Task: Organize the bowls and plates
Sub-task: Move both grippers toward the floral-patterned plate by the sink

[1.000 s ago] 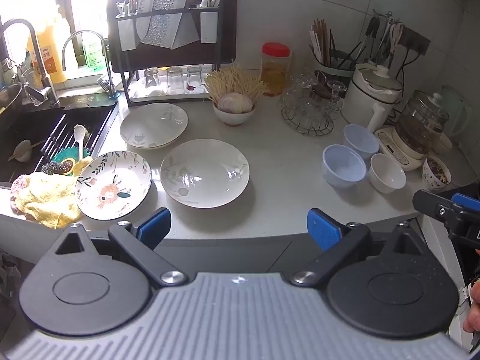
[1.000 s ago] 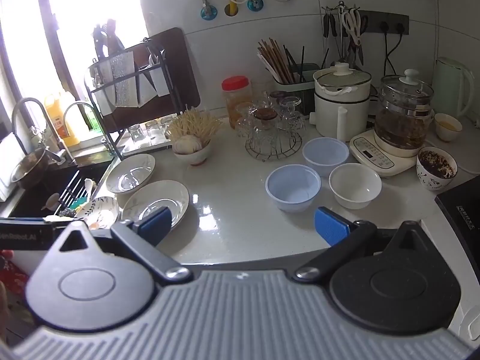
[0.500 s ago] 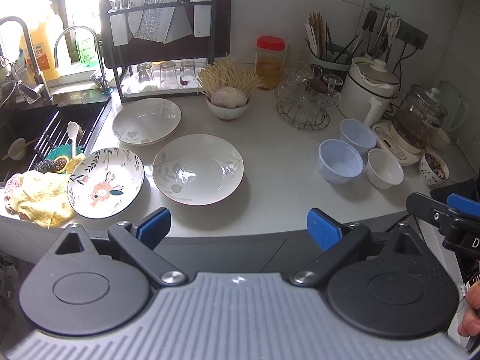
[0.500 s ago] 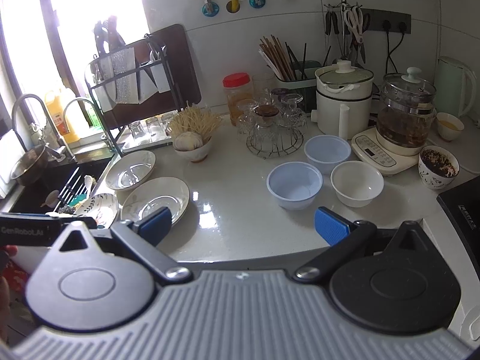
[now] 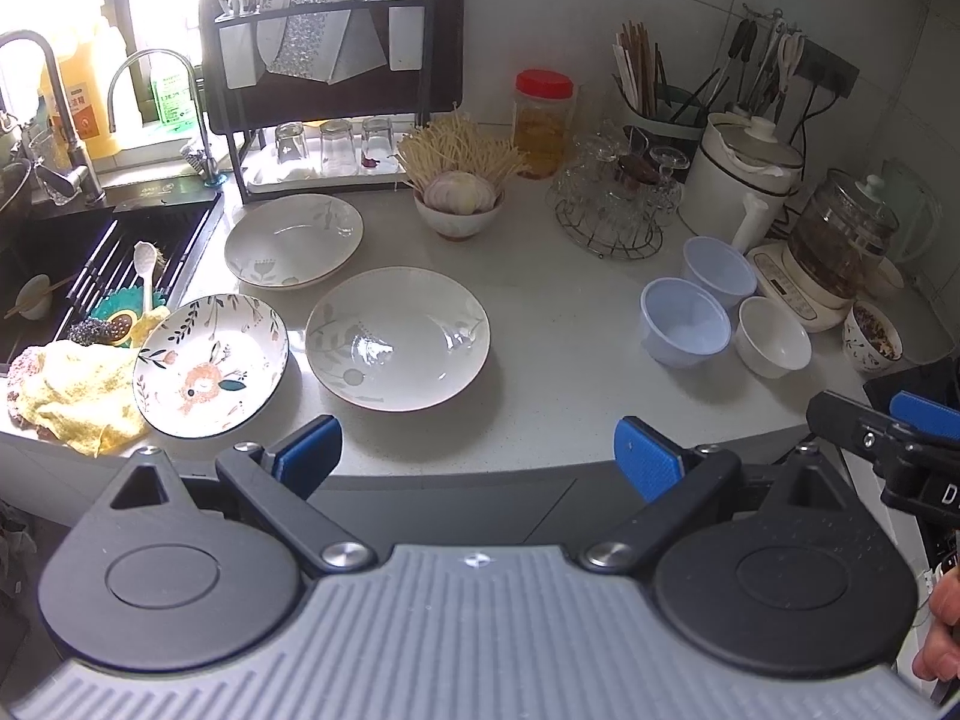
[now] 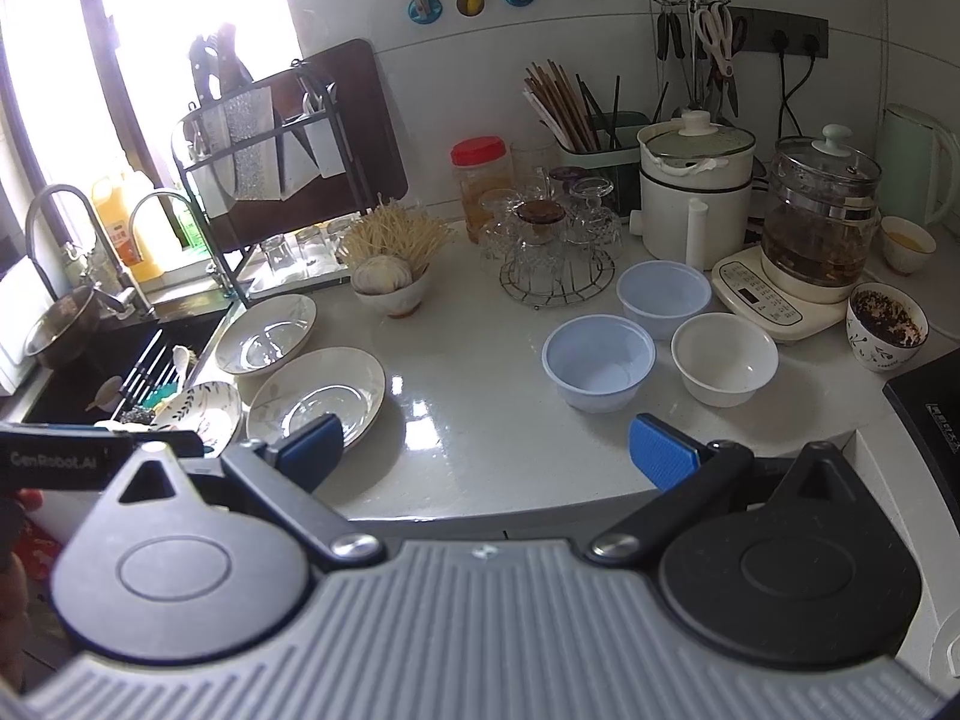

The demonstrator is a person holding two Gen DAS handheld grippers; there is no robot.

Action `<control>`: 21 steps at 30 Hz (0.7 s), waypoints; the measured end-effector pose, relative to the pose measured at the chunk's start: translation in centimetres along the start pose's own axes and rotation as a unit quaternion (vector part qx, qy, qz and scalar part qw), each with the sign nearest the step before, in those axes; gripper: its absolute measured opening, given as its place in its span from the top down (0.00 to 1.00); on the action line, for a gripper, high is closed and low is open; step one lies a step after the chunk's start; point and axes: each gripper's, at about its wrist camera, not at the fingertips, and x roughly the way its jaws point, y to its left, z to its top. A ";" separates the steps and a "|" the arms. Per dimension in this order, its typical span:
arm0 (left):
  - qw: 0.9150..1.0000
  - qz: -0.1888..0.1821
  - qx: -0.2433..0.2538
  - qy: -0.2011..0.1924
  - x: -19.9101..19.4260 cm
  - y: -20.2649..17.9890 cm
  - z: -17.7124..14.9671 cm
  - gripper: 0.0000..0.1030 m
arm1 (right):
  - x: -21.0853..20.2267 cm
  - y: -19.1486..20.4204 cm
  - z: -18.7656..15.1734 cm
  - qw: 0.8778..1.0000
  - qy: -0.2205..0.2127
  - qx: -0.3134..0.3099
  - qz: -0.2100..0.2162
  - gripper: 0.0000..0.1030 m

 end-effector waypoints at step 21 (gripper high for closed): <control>1.000 0.000 -0.005 0.007 0.4 0.5 -0.6 0.04 | 0.6 0.8 -0.2 1.000 0.003 -0.005 0.010 0.00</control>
